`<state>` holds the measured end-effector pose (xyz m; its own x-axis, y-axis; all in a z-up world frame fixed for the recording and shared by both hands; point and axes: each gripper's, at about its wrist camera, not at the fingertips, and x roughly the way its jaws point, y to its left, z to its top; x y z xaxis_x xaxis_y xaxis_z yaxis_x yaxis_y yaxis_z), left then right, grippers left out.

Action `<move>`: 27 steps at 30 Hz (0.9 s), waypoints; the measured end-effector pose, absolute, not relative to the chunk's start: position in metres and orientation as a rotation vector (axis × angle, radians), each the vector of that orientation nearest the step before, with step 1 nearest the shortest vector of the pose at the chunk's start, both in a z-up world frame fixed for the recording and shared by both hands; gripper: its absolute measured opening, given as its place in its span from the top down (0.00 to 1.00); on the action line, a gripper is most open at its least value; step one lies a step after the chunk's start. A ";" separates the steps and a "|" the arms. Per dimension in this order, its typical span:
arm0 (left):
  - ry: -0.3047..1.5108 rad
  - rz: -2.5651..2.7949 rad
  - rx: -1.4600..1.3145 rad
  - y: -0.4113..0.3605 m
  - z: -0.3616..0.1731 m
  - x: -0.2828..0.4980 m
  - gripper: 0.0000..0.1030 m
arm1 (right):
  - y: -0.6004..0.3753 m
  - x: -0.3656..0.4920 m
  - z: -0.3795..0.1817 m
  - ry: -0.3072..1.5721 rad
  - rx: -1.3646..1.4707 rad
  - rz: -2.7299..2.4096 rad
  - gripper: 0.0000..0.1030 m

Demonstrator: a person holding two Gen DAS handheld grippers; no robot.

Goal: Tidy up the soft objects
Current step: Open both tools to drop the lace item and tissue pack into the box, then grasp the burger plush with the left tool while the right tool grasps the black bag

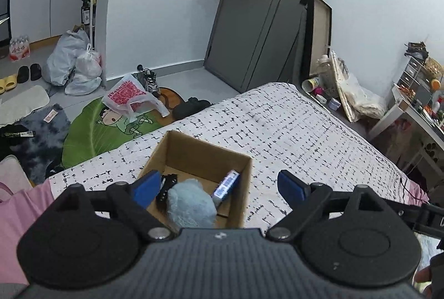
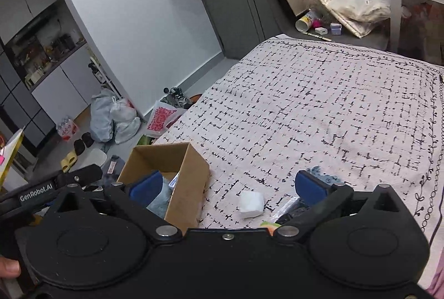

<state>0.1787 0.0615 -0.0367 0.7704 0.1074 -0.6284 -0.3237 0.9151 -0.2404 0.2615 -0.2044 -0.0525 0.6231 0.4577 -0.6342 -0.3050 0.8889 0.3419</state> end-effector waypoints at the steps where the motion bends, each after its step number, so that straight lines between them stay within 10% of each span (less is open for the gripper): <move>1: 0.656 0.238 -0.344 0.059 -0.035 0.178 0.13 | -0.211 0.261 -0.052 0.790 0.213 0.446 0.00; 27: 0.805 0.251 -0.233 -0.025 -0.068 0.183 0.13 | -0.289 0.274 -0.107 0.847 0.358 0.433 0.00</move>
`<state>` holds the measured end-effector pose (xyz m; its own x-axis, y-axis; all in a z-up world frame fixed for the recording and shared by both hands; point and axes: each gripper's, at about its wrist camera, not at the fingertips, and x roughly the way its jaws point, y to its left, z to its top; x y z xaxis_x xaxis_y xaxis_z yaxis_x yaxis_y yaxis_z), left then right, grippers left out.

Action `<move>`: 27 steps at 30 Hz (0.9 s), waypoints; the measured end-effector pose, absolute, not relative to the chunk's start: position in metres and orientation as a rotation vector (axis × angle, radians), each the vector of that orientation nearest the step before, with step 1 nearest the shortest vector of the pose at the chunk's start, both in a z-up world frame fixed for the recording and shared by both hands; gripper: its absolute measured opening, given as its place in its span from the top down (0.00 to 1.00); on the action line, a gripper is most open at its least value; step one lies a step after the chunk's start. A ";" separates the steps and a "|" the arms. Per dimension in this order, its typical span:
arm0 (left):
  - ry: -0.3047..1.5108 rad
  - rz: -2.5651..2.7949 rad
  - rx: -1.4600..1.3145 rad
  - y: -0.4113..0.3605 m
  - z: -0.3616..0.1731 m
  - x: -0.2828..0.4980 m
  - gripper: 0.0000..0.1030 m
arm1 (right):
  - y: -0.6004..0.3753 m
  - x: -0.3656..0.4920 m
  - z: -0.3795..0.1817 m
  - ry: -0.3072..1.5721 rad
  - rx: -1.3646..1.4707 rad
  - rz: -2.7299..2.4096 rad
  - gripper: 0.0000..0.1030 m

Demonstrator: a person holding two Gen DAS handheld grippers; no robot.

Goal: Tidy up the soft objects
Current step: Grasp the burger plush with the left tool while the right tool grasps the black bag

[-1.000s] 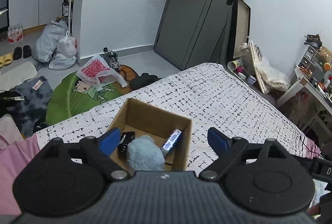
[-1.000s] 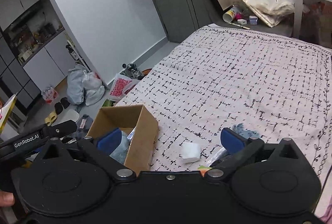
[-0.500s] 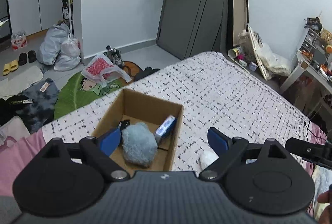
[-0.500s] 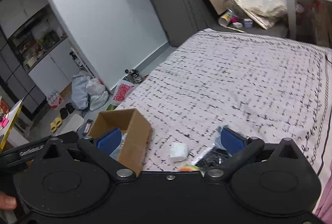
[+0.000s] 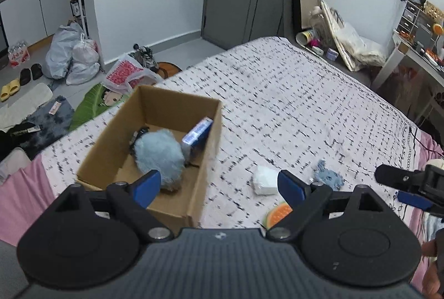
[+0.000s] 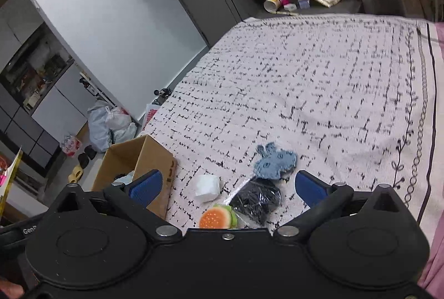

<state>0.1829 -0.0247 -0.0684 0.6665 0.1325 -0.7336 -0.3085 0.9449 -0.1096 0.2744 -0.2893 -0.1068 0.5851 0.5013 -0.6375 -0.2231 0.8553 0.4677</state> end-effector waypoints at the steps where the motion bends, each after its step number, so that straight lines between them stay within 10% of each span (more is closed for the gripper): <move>1: 0.810 0.253 -0.236 -0.027 -0.071 0.184 0.13 | -0.291 0.275 -0.110 0.858 0.365 0.438 0.00; 27: 0.995 0.258 -0.297 -0.081 -0.173 0.237 0.13 | -0.295 0.321 -0.175 1.062 0.561 0.373 0.01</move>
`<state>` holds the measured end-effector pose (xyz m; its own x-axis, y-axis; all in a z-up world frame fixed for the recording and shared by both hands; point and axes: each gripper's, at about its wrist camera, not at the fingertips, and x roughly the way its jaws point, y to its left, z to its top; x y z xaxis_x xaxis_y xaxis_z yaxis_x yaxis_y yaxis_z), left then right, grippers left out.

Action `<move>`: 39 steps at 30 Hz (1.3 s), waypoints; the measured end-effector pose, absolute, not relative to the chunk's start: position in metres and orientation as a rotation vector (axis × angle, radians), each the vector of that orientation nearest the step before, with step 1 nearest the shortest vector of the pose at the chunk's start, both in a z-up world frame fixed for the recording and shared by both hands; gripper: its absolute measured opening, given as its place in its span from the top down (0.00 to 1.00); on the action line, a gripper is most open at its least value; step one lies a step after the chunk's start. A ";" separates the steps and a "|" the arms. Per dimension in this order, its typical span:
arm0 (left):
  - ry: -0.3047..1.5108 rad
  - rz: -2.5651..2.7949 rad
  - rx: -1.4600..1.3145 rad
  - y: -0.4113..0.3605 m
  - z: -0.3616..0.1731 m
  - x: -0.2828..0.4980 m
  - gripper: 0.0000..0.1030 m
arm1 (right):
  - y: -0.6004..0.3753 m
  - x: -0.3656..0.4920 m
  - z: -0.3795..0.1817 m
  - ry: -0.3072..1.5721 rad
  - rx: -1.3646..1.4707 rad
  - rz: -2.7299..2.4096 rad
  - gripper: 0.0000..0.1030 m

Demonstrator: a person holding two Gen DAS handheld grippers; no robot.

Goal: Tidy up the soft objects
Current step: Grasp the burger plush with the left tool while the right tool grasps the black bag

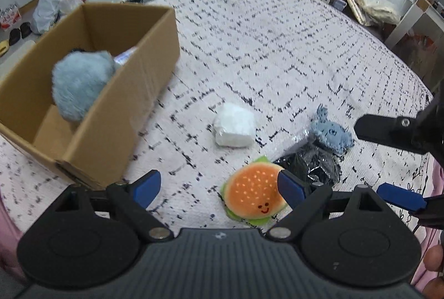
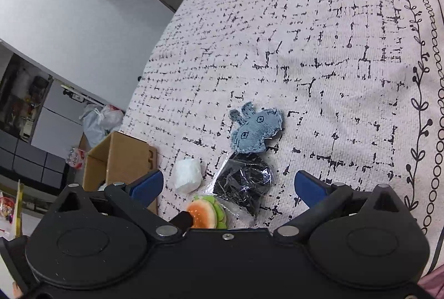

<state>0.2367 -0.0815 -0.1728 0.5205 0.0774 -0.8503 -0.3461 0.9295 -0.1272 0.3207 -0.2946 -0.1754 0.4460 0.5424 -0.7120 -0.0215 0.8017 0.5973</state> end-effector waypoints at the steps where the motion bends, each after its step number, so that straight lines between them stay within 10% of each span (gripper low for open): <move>1: 1.004 0.255 -0.300 -0.083 -0.177 0.239 0.13 | -0.293 0.322 -0.177 1.066 0.557 0.369 0.01; 10: 1.000 0.215 -0.385 -0.083 -0.194 0.255 0.16 | -0.280 0.338 -0.199 1.112 0.531 0.365 0.04; 17: 0.975 0.198 -0.458 -0.075 -0.200 0.255 0.52 | -0.268 0.341 -0.209 1.125 0.462 0.357 0.08; 27: 0.964 0.200 -0.484 -0.064 -0.194 0.251 0.60 | -0.255 0.336 -0.205 1.121 0.353 0.391 0.64; 39: 0.901 0.224 -0.455 -0.046 -0.161 0.234 0.60 | -0.254 0.321 -0.180 1.015 0.337 0.440 0.73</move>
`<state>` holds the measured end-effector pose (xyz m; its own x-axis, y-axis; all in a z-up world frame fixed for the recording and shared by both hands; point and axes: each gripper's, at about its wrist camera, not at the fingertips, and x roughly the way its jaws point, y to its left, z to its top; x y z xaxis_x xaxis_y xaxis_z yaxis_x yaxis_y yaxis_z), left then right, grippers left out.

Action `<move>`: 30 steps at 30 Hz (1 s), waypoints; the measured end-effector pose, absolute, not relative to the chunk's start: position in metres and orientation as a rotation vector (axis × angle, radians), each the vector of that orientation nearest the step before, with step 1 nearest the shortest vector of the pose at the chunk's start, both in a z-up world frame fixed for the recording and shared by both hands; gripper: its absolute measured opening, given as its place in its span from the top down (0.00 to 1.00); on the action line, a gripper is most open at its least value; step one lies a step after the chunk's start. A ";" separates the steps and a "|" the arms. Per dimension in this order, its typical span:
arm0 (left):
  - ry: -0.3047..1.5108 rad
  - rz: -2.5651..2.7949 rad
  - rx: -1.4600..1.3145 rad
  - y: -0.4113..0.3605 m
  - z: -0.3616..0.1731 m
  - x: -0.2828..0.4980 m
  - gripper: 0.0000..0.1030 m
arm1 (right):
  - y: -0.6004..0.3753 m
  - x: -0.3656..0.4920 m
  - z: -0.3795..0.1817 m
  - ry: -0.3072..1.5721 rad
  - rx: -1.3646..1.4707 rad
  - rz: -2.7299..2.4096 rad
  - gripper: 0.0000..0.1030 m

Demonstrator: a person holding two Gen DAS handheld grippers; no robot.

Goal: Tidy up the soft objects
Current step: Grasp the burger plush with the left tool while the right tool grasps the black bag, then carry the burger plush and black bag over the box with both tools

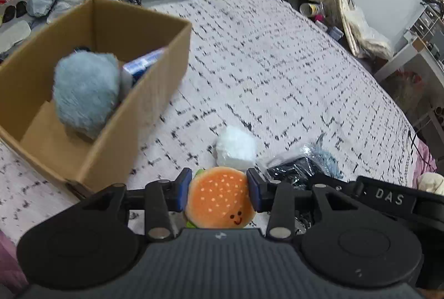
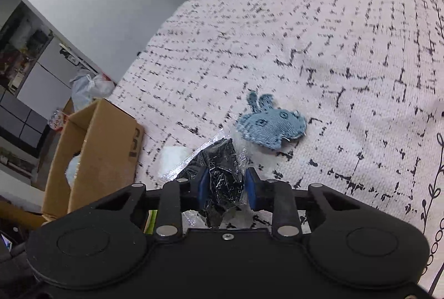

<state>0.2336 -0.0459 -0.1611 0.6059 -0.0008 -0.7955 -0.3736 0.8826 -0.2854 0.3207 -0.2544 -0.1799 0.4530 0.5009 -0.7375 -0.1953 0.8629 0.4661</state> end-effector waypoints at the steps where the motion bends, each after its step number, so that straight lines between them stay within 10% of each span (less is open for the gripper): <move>1: 0.892 0.228 -0.450 -0.045 -0.157 0.233 0.60 | -0.255 0.319 -0.177 1.006 0.340 0.444 0.74; 30: 0.723 0.222 -0.427 0.001 -0.078 0.198 0.60 | -0.252 0.276 -0.103 0.745 0.366 0.524 0.74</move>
